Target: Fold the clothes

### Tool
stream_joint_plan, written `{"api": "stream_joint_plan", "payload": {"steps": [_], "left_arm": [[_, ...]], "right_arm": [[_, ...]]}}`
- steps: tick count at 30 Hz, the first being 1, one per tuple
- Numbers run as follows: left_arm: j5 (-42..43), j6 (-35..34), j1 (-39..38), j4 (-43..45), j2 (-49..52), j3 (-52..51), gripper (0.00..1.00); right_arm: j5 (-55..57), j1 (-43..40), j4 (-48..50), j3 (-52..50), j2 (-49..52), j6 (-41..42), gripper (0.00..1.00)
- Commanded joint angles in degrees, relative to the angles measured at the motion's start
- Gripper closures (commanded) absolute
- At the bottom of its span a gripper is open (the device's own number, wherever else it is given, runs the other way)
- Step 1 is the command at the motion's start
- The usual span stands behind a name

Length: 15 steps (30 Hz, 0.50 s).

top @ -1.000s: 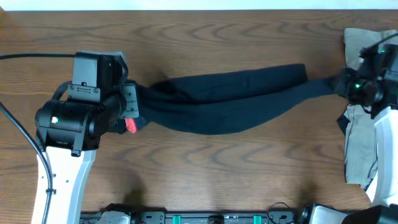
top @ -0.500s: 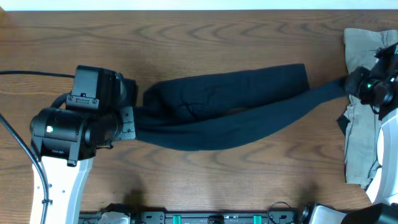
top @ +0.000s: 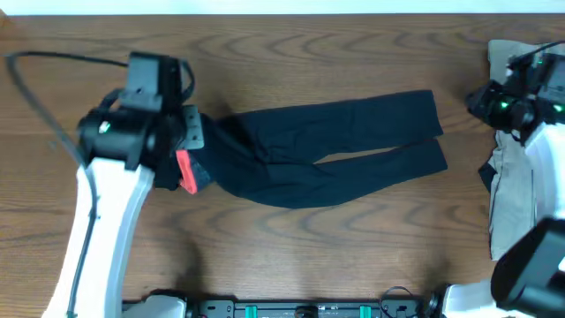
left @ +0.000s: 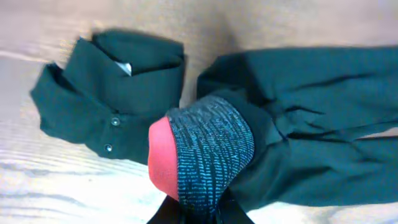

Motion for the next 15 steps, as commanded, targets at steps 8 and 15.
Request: {"api": "stream_joint_plan", "payload": {"steps": [8, 15], "left_arm": [[-1.3, 0.7, -0.1, -3.1, 1.3, 1.0, 0.94], [4.7, 0.8, -0.1, -3.6, -2.1, 1.0, 0.83]], "right_arm": [[4.4, 5.6, 0.1, 0.0, 8.2, -4.3, 0.34], [13.9, 8.5, 5.1, 0.0, 16.9, -1.6, 0.40]]}}
